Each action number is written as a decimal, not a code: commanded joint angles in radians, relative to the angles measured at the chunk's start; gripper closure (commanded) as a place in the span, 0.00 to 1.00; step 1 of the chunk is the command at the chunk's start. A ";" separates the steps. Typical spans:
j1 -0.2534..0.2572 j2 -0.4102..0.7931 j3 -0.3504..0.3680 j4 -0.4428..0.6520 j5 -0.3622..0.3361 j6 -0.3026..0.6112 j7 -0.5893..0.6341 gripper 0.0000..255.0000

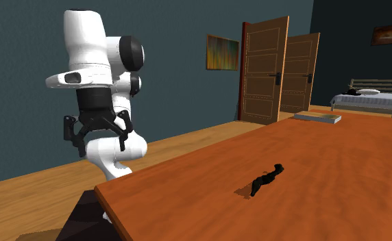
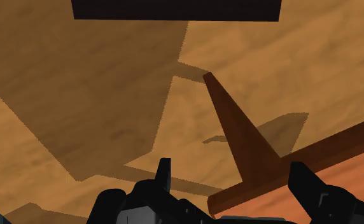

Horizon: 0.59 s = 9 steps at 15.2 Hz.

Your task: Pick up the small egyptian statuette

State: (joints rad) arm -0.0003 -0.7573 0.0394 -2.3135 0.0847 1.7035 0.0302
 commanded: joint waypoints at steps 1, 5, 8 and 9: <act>0.000 0.000 0.000 0.000 0.000 0.000 0.000 0.00; 0.010 0.064 0.092 0.049 0.050 0.017 0.138 0.00; 0.013 0.126 0.160 0.100 0.078 0.031 0.240 0.00; 0.013 0.150 0.182 0.120 0.086 0.035 0.274 0.00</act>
State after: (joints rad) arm 0.0116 -0.6282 0.1982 -2.2103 0.1605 1.7344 0.2658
